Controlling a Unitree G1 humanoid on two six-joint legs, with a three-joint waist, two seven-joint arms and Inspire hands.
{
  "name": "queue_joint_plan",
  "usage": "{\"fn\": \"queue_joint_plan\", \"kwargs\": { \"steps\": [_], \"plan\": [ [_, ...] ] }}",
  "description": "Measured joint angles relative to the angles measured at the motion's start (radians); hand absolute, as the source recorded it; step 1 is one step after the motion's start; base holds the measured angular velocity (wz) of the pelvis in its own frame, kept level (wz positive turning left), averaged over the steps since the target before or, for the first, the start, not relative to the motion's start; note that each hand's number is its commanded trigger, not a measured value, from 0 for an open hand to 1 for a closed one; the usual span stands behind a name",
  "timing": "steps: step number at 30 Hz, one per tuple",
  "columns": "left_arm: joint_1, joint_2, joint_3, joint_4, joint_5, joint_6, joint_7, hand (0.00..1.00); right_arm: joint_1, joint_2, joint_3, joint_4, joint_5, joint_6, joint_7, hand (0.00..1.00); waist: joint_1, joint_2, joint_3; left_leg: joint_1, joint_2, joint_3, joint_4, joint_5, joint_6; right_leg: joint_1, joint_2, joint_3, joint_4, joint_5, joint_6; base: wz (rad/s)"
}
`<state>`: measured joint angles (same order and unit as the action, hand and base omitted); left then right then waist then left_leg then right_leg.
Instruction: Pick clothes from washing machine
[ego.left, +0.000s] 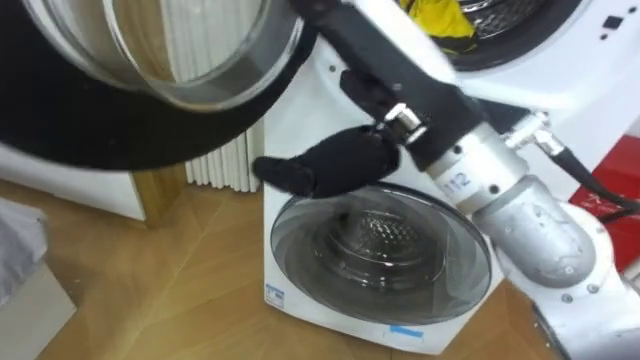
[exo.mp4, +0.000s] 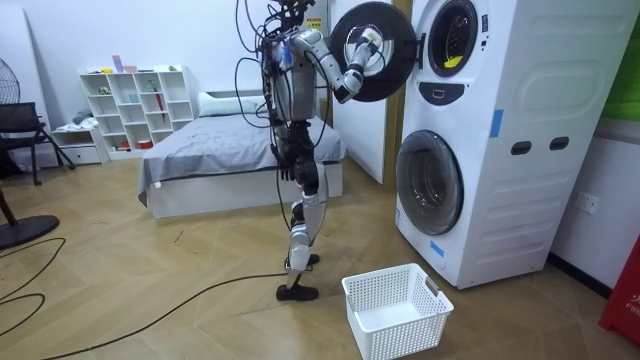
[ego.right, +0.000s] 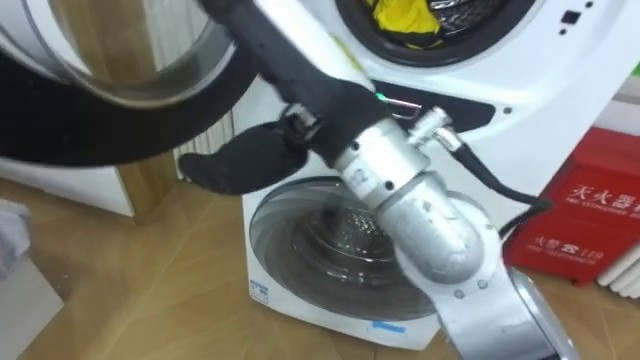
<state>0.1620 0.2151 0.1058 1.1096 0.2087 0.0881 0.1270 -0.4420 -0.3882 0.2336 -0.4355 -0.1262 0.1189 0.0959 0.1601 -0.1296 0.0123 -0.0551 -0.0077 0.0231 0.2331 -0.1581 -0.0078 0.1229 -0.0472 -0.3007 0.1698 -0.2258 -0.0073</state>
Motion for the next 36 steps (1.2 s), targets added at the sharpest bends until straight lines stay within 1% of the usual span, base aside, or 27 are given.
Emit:
{"fn": "queue_joint_plan", "kwargs": {
  "steps": [1,3,4,5,7,9,11,13,15,16,19,20,21,23,24,25,26,27,28,29,30,31,32,36],
  "plan": [
    [0.000,0.000,0.000,0.000,0.000,0.000,0.001,0.00,0.012,-0.008,-0.014,0.010,0.006,0.000,-0.010,0.00,-0.002,-0.001,-0.0010,0.002,-0.001,0.000,0.000,0.000,0.000,0.002,-0.001,0.000,0.000,0.000,0.000,0.00],
    [0.005,-0.001,0.001,0.000,-0.010,0.000,0.001,0.00,0.043,-0.020,-0.055,0.061,0.021,0.002,-0.033,0.00,-0.026,-0.002,-0.0019,0.015,-0.004,0.001,-0.002,-0.001,0.001,0.015,-0.003,-0.002,0.000,0.000,0.000,0.02],
    [0.006,-0.001,0.003,0.003,-0.010,0.000,0.001,0.00,0.045,-0.022,-0.066,0.076,0.025,0.002,-0.036,0.00,-0.032,-0.001,-0.0026,0.016,-0.004,0.001,-0.002,-0.001,0.003,0.016,-0.003,-0.002,0.000,0.000,0.000,0.00],
    [0.004,0.000,0.013,0.009,-0.011,0.000,0.001,0.00,0.046,-0.033,-0.086,0.101,0.043,0.002,-0.050,0.00,-0.044,0.000,-0.0027,0.015,-0.004,0.004,0.000,-0.002,0.003,0.015,-0.004,-0.002,0.000,0.000,0.000,-0.08],
    [0.005,0.001,0.022,0.009,-0.004,0.000,0.001,0.00,0.046,-0.048,-0.122,0.132,0.056,0.002,-0.069,0.00,-0.049,0.004,-0.0026,0.014,-0.003,0.011,0.000,-0.002,0.004,0.013,-0.004,0.000,0.000,0.000,0.000,-0.10],
    [0.001,0.001,0.038,0.007,-0.002,0.000,0.006,0.00,0.046,-0.052,-0.163,0.153,0.061,0.002,-0.104,0.00,-0.051,0.009,-0.0053,0.016,-0.001,0.018,0.000,-0.002,0.004,0.013,-0.005,0.000,0.000,0.000,0.000,-0.06],
    [0.000,0.000,0.038,0.008,-0.003,0.000,0.022,0.00,0.045,-0.054,-0.182,0.161,0.079,0.000,-0.130,0.00,-0.056,0.013,-0.0074,0.018,0.000,0.018,0.000,-0.002,0.004,0.015,-0.004,0.002,0.000,0.000,0.000,-0.02],
    [0.003,0.000,0.038,0.008,-0.003,0.004,0.026,0.00,0.036,-0.066,-0.184,0.198,0.096,-0.001,-0.152,0.00,-0.057,0.014,-0.0081,0.032,0.001,0.021,-0.002,-0.002,0.004,0.025,-0.004,0.003,0.000,0.000,0.000,-0.02],
    [0.007,-0.001,0.038,0.008,-0.003,0.016,0.039,0.00,0.030,-0.092,-0.184,0.227,0.099,0.001,-0.167,0.00,-0.062,0.013,-0.0094,0.034,0.003,0.020,-0.001,-0.002,0.004,0.028,-0.002,0.002,0.001,0.000,0.000,0.00],
    [0.007,-0.001,0.037,0.008,-0.003,0.018,0.040,0.00,0.027,-0.094,-0.185,0.231,0.099,0.001,-0.170,0.00,-0.062,0.013,-0.0095,0.034,0.004,0.020,0.001,-0.002,0.004,0.028,-0.002,0.003,0.001,0.000,0.000,-0.04],
    [0.010,-0.002,0.037,0.008,-0.002,0.025,0.040,0.00,0.011,-0.095,-0.185,0.299,0.107,-0.005,-0.184,0.00,-0.051,0.012,-0.0084,0.030,0.022,0.030,0.036,-0.010,0.002,0.031,-0.001,0.022,0.012,0.000,0.000,-0.09],
    [0.011,-0.001,0.037,0.008,-0.002,0.025,0.040,0.00,0.010,-0.095,-0.185,0.336,0.107,-0.008,-0.189,0.00,-0.044,0.013,-0.0075,0.030,0.032,0.031,0.059,-0.022,-0.002,0.033,0.007,0.023,0.020,0.000,0.000,-0.09],
    [0.015,-0.001,0.037,0.008,-0.002,0.025,0.039,0.00,0.010,-0.094,-0.185,0.361,0.107,-0.008,-0.189,0.00,-0.038,0.013,-0.0074,0.027,0.037,0.030,0.079,-0.037,-0.007,0.035,0.016,0.026,0.023,-0.003,-0.004,-0.10],
    [0.027,-0.002,0.037,0.008,-0.002,0.025,0.035,0.00,0.009,-0.095,-0.185,0.367,0.107,-0.009,-0.191,0.00,-0.030,0.010,-0.0081,0.012,0.048,0.027,0.107,-0.051,-0.013,0.029,0.021,0.026,0.041,-0.011,-0.016,-0.10],
    [0.031,-0.003,0.037,0.008,-0.002,0.026,0.034,0.00,0.008,-0.095,-0.185,0.367,0.109,-0.009,-0.192,0.00,-0.029,0.008,-0.0073,0.007,0.049,0.027,0.116,-0.054,-0.015,0.026,0.024,0.025,0.047,-0.014,-0.020,-0.05],
    [0.032,-0.002,0.037,0.006,-0.001,0.033,0.033,0.00,0.008,-0.097,-0.185,0.374,0.132,-0.014,-0.197,0.00,-0.030,0.005,-0.0072,-0.007,0.051,0.027,0.124,-0.057,-0.017,0.017,0.024,0.022,0.055,-0.023,-0.031,0.05],
    [0.037,-0.003,0.034,0.006,-0.002,0.037,0.033,0.00,0.008,-0.104,-0.185,0.383,0.157,-0.017,-0.199,0.00,-0.029,0.003,-0.0068,-0.022,0.053,0.025,0.133,-0.056,-0.018,0.014,0.027,0.022,0.054,-0.026,-0.035,0.10],
    [0.043,-0.003,0.030,0.006,-0.002,0.037,0.033,0.00,0.008,-0.107,-0.185,0.384,0.168,-0.017,-0.202,0.00,-0.029,-0.003,-0.0085,-0.026,0.055,0.020,0.138,-0.055,-0.019,0.012,0.029,0.020,0.052,-0.027,-0.039,0.11],
    [0.047,-0.003,0.029,0.006,-0.002,0.037,0.033,0.00,0.008,-0.107,-0.185,0.384,0.172,-0.017,-0.202,0.00,-0.029,-0.003,-0.0075,-0.028,0.053,0.016,0.139,-0.054,-0.021,0.010,0.028,0.017,0.054,-0.029,-0.042,0.13],
    [0.053,-0.003,0.029,0.006,-0.002,0.037,0.037,0.00,0.008,-0.107,-0.185,0.384,0.181,-0.017,-0.203,0.00,-0.028,-0.005,-0.0090,-0.034,0.050,0.008,0.139,-0.052,-0.022,-0.001,0.028,0.013,0.056,-0.031,-0.043,0.16],
    [0.056,0.000,0.030,0.005,-0.002,0.036,0.039,0.00,0.008,-0.109,-0.186,0.385,0.192,-0.019,-0.203,0.00,-0.031,-0.012,-0.0139,-0.039,0.047,0.002,0.131,-0.045,-0.023,-0.007,0.027,0.010,0.056,-0.032,-0.043,0.16],
    [0.057,0.002,0.030,0.005,-0.002,0.036,0.039,0.00,0.008,-0.110,-0.186,0.386,0.207,-0.019,-0.203,0.00,-0.030,-0.016,-0.0169,-0.039,0.046,0.001,0.126,-0.040,-0.023,-0.011,0.027,0.008,0.055,-0.032,-0.044,0.12],
    [0.059,0.005,0.030,0.006,-0.002,0.035,0.039,0.00,0.008,-0.110,-0.186,0.386,0.236,-0.020,-0.203,0.00,-0.025,-0.023,-0.0181,-0.038,0.046,0.000,0.118,-0.036,-0.023,-0.012,0.025,0.002,0.053,-0.031,-0.044,0.09],
    [0.066,0.008,0.048,0.006,-0.002,0.033,0.038,0.00,0.008,-0.111,-0.186,0.383,0.240,-0.022,-0.202,0.00,-0.021,-0.023,-0.0177,-0.038,0.042,-0.001,0.110,-0.036,-0.023,-0.009,0.020,-0.005,0.051,-0.031,-0.044,0.04]
  ]
}}
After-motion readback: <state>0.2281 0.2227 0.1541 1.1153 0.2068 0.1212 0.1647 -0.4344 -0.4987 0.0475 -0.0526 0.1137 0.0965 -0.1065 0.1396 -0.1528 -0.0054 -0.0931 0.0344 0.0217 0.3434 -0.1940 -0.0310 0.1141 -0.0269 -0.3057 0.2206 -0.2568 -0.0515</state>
